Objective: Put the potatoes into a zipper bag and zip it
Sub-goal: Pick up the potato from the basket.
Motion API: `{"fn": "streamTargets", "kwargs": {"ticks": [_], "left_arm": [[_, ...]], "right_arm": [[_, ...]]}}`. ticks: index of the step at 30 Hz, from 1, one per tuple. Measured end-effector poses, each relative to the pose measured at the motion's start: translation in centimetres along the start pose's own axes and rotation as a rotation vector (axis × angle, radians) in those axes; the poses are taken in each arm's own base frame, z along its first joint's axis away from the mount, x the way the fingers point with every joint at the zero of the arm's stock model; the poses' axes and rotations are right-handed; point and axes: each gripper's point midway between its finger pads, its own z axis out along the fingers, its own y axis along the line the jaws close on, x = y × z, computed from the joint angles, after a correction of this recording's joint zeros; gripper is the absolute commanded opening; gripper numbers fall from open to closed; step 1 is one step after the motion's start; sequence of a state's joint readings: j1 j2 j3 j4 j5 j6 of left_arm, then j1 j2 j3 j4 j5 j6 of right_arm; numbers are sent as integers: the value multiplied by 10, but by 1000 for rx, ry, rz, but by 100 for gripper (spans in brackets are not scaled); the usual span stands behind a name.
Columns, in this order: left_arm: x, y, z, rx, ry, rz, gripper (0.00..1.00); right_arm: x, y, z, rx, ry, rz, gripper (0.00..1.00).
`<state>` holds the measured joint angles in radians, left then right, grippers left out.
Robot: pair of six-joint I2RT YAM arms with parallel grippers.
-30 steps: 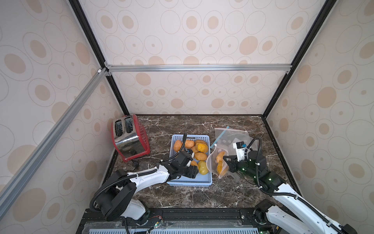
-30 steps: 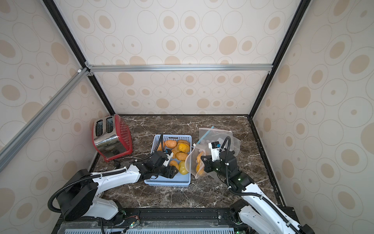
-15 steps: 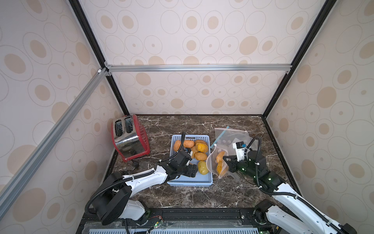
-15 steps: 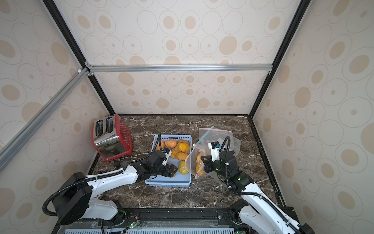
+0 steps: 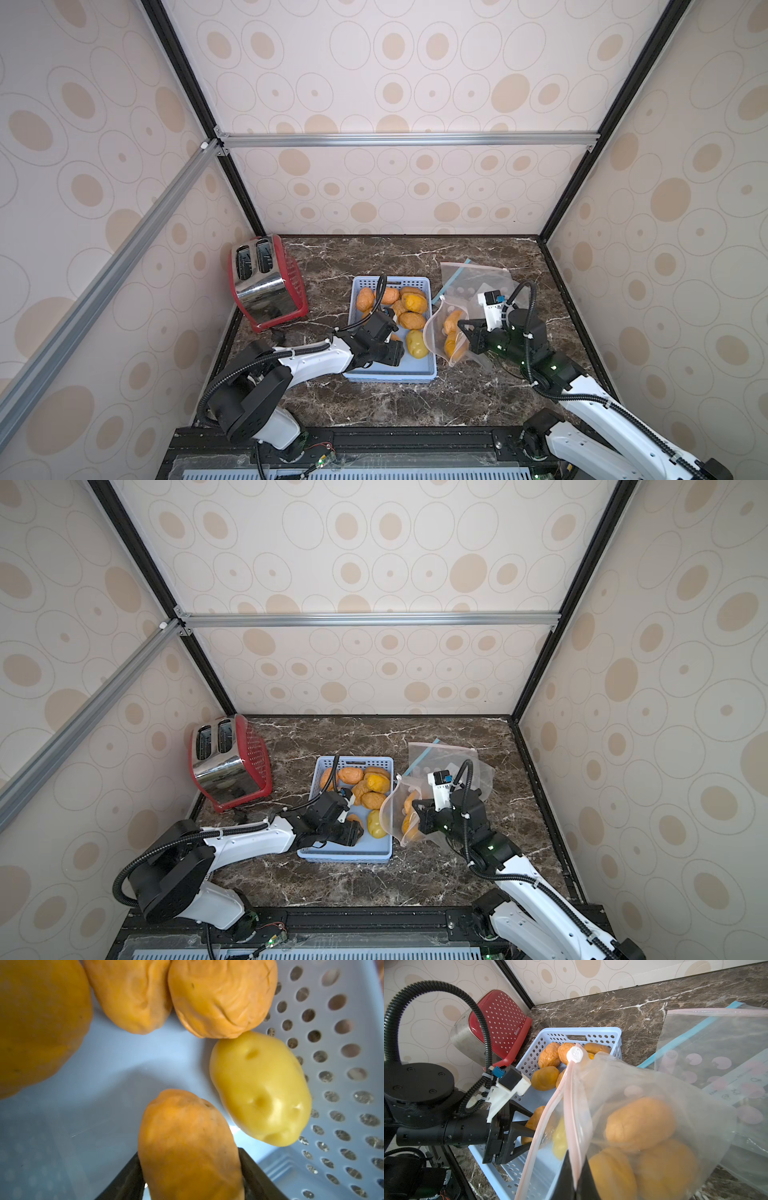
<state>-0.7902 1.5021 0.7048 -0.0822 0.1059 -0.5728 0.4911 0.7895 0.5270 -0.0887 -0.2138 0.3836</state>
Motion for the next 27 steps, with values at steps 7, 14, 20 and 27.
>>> {"fn": "streamTargets", "kwargs": {"ticks": [7, 14, 20, 27], "left_arm": [[-4, -1, -4, 1, -11, 2, 45], [-32, -20, -42, 74, -127, 21, 44], [-82, -64, -90, 228, -261, 71, 43], [-106, -111, -111, 426, -296, 120, 43]], "right_arm": [[1, 0, 1, -1, 5, 1, 0], [0, 1, 1, -4, 2, 0, 0], [2, 1, 2, -11, 10, 2, 0], [2, 1, 2, -11, 11, 2, 0]]}}
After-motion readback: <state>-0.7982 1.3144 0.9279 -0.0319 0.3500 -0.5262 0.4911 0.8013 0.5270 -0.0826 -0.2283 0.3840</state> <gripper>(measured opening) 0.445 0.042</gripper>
